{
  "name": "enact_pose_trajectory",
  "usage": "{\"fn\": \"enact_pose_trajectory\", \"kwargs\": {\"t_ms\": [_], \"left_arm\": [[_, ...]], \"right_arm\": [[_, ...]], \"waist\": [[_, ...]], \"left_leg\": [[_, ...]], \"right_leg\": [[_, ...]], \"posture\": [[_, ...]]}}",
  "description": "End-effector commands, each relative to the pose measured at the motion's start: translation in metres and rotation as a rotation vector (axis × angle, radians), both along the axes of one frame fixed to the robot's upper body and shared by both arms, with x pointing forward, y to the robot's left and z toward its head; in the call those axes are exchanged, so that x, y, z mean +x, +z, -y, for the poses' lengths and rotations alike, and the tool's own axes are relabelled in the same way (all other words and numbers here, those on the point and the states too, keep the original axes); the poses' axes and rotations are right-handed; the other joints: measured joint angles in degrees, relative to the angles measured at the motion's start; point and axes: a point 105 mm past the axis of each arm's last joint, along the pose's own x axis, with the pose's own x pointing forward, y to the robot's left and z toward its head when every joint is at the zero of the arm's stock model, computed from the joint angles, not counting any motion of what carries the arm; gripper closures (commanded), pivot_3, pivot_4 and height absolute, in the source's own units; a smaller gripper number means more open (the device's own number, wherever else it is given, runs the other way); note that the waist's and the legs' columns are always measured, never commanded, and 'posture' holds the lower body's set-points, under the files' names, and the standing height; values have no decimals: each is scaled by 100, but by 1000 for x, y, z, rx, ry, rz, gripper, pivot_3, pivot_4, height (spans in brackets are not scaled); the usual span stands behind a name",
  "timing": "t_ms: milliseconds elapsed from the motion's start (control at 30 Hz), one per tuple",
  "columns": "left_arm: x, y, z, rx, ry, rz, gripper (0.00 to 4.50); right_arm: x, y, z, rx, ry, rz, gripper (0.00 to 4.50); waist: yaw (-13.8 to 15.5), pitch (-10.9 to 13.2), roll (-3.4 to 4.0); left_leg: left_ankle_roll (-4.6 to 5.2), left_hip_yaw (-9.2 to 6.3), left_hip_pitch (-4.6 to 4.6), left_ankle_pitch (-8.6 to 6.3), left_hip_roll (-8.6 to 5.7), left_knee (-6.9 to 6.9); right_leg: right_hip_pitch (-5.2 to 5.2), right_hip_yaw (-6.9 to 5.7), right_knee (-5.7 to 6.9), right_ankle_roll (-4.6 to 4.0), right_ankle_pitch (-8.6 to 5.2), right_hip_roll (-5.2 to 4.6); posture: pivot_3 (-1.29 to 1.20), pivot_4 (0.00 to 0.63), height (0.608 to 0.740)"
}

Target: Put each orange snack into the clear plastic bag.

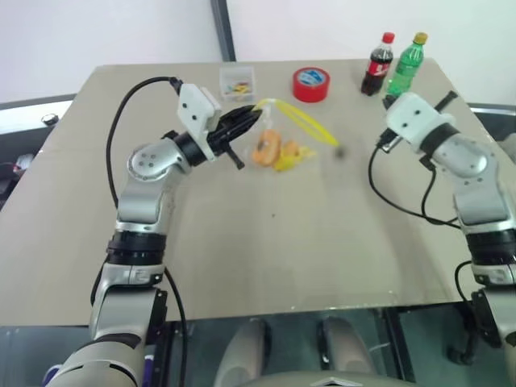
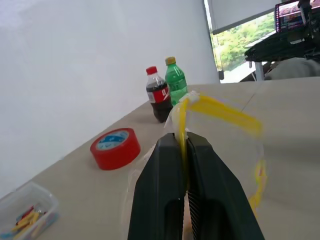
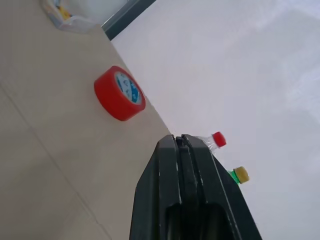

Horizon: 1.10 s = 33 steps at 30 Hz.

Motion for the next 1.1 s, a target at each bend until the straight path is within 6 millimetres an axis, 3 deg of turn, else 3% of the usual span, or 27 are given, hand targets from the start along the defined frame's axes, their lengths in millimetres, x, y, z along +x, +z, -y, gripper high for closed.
{"fn": "enact_pose_trajectory", "kwargs": {"t_ms": [33,133,200,500,767,933,1100], "left_arm": [[-7,3,-2,-15,-12,23,4500],[-11,-5,-3,2,-3,17,4500],[-14,-9,-4,22,-7,16,4500],[-30,-19,-12,93,-12,9,4500],[-45,-30,-13,154,-23,13,4500],[-49,-36,-13,194,-23,15,4500],[-50,-39,-12,228,-28,25,4500]], "right_arm": [[-21,-22,-16,20,112,-129,4446],[-29,-55,-32,58,164,-259,3120],[-26,-64,-37,76,170,-287,2135],[1,-67,-48,13,232,-303,2135],[11,-66,-56,-32,287,-296,2135],[11,-58,-61,-54,332,-274,2135],[-4,-49,-66,-40,421,-290,2135]], "waist": [[-3,0,-1],[-11,1,-2],[-13,3,-1],[-7,3,-2],[0,4,-2],[-3,4,-2],[-2,4,-2]], "left_leg": [[1,-2,1,-1,5,0],[4,1,0,-2,6,7],[5,3,6,-2,8,8],[3,1,15,-1,7,9],[2,2,11,-1,11,7],[3,1,12,-1,12,7],[4,1,11,-2,12,7]], "right_leg": [[3,-2,-2,0,0,0],[3,0,3,1,0,-2],[3,3,16,1,0,-1],[6,2,22,0,0,0],[6,1,15,0,0,-1],[5,0,16,0,0,0],[5,1,15,0,0,0]], "posture": [[0,150,740],[0,150,740],[0,150,740],[0,150,740],[0,150,740],[0,150,740],[0,150,740]]}}
